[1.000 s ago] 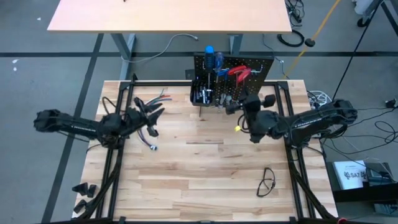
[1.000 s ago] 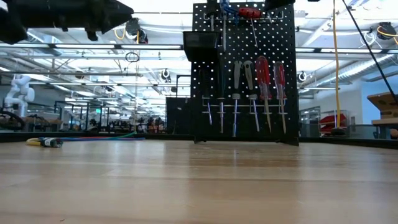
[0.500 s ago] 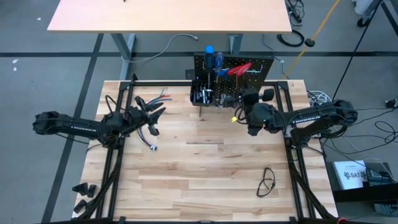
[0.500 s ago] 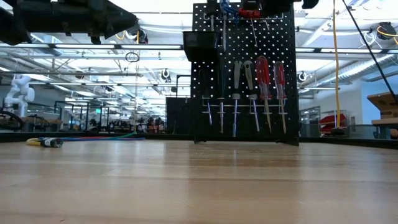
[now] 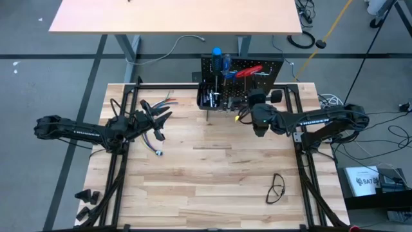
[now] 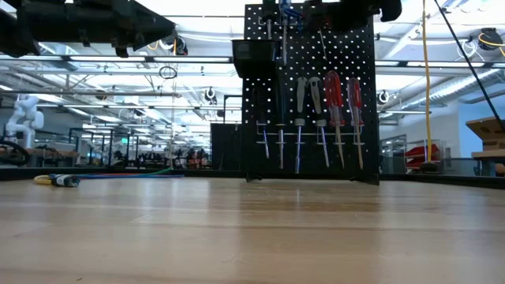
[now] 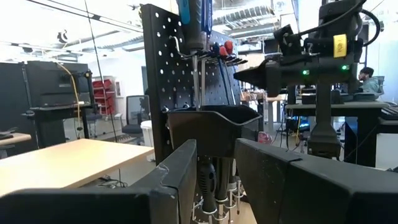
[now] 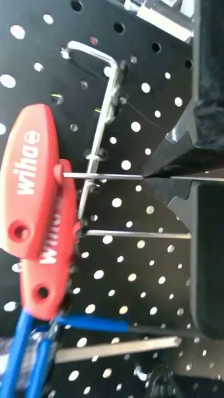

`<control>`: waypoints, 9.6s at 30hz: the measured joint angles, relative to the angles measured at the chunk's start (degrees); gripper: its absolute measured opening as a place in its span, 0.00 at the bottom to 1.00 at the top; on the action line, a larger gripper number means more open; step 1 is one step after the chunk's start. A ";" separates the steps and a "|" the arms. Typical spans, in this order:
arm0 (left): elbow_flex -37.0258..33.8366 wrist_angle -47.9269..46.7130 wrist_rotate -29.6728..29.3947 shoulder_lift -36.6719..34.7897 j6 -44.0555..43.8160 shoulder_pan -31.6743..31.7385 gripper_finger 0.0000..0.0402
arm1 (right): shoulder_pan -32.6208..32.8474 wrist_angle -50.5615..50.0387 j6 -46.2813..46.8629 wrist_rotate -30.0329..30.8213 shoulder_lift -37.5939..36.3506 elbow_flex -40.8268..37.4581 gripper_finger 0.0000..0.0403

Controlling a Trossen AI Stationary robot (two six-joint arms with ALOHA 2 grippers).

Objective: Hang tools onto peg board
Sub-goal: Hang the red allen wrench on the peg board, then hang the black safety goggles on the peg board

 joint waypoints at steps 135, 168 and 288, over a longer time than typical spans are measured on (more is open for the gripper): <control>11.91 -6.60 26.54 19.72 -1.37 3.74 0.29 | 49.09 -81.25 125.63 -91.19 13.19 -0.11 0.62; 14.64 -5.77 26.51 24.44 0.54 4.46 0.29 | 46.79 -100.12 131.05 -74.97 14.12 8.71 0.02; 14.60 -9.75 27.06 24.44 -1.50 4.59 0.29 | 3.06 -111.07 39.84 -53.32 -12.82 57.76 0.01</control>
